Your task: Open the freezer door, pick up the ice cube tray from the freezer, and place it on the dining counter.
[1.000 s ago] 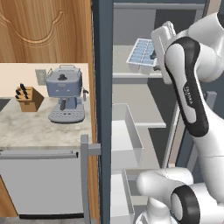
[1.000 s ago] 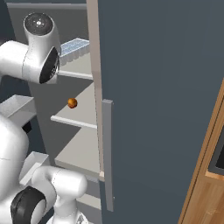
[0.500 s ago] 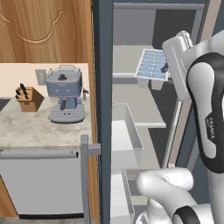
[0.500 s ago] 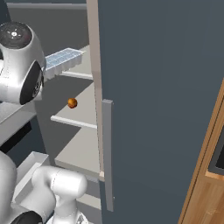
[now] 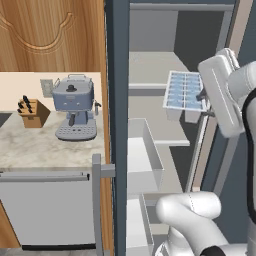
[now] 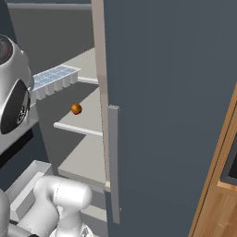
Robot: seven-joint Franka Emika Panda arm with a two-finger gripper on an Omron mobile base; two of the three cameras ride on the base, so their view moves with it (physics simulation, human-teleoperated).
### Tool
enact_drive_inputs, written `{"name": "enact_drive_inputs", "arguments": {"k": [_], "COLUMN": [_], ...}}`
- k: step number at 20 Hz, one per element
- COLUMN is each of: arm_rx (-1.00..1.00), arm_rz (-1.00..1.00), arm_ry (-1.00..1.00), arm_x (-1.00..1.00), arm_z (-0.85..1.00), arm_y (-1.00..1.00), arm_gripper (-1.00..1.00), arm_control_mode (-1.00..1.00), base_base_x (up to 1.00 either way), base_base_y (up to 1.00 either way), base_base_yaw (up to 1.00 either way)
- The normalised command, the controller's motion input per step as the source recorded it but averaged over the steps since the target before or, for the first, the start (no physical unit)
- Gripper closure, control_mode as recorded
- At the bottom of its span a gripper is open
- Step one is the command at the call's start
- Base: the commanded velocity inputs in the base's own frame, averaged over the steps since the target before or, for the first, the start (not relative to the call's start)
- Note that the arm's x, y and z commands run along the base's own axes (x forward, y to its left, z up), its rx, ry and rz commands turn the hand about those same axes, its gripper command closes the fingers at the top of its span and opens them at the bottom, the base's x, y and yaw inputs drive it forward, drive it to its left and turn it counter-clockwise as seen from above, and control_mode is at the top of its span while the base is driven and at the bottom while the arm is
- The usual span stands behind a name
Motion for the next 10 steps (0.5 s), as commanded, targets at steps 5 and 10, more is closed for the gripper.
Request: {"name": "enact_drive_inputs", "arguments": {"k": [5, 10], "arm_rx": [0.0, 0.0], "arm_rz": [0.01, 0.0], "arm_ry": [0.03, 0.0], "arm_x": [-0.26, 0.0], "arm_z": [-0.01, -0.03], "arm_y": [0.0, 0.0], "arm_gripper": [1.0, 1.0], "arm_control_mode": [-1.0, 1.0], "base_base_x": [0.0, -0.31], "base_base_y": [0.0, -0.19], "base_base_yaw": [0.0, 0.05]}}
